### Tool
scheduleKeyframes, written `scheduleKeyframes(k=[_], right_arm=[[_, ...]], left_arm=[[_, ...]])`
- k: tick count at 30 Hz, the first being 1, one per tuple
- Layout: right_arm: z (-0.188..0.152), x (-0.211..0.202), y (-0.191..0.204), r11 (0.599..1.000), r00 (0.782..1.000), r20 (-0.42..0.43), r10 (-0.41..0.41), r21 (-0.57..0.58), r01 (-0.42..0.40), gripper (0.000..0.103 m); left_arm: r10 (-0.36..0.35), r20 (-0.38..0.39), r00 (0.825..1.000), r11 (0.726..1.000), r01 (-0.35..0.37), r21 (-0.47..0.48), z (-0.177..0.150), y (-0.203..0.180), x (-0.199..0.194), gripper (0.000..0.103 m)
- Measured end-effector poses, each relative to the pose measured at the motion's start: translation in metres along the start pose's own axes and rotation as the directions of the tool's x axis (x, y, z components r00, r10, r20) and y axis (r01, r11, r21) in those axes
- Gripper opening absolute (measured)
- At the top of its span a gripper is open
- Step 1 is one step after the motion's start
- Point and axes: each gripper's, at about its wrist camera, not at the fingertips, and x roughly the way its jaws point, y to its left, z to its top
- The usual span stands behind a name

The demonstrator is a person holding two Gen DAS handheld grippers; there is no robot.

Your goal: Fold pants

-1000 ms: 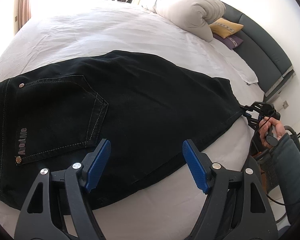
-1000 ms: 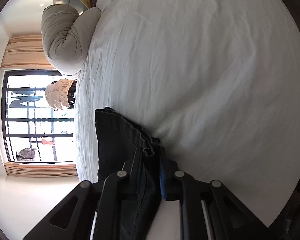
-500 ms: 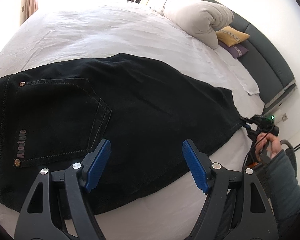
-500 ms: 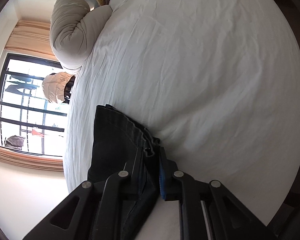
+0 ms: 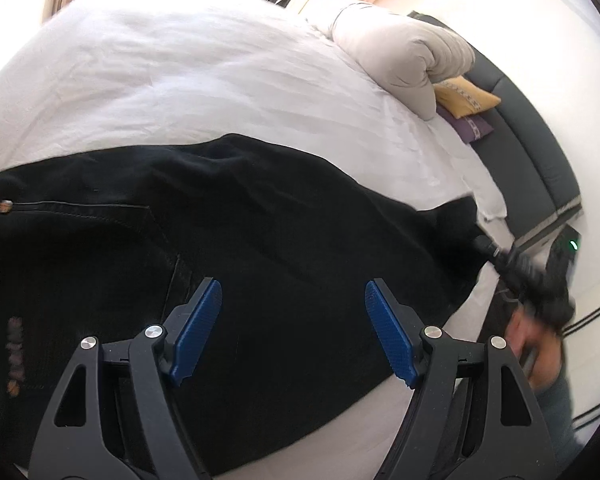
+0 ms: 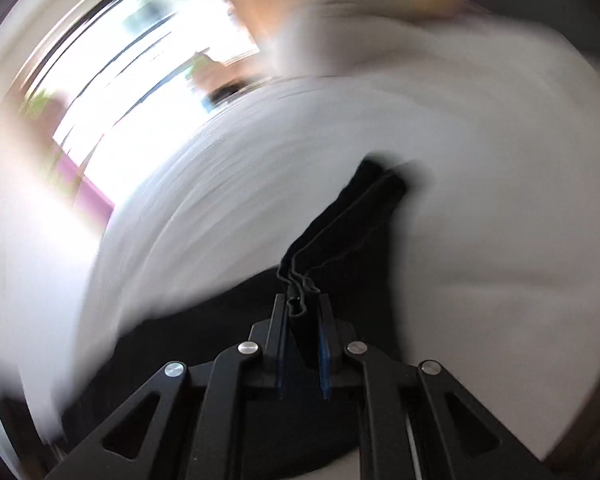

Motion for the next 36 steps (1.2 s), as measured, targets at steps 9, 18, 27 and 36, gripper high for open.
scheduleKeyframes(k=[9, 18, 27, 36], right_arm=[[-0.081, 0.052, 0.133, 0.882, 0.983, -0.171, 0.059, -0.452, -0.132, 0.014], [-0.080, 0.041, 0.140, 0.862, 0.994, -0.102, 0.039, -0.500, -0.085, 0.014], [-0.097, 0.024, 0.163, 0.777, 1.000, -0.025, 0.018, -0.629, -0.029, 0.014], [-0.109, 0.016, 0.192, 0.719, 0.998, -0.018, 0.059, -0.693, -0.055, 0.014]], left_arm=[[-0.215, -0.082, 0.973, 0.939, 0.183, -0.291, 0.010, 0.035, 0.050, 0.084], [-0.344, -0.159, 0.926, 0.889, 0.266, -0.373, 0.023, 0.015, 0.099, 0.092], [-0.386, -0.233, 0.893, 0.887, 0.290, -0.359, 0.042, -0.008, 0.136, 0.091], [-0.337, -0.234, 0.912, 0.913, 0.256, -0.319, 0.048, 0.009, 0.125, 0.010]])
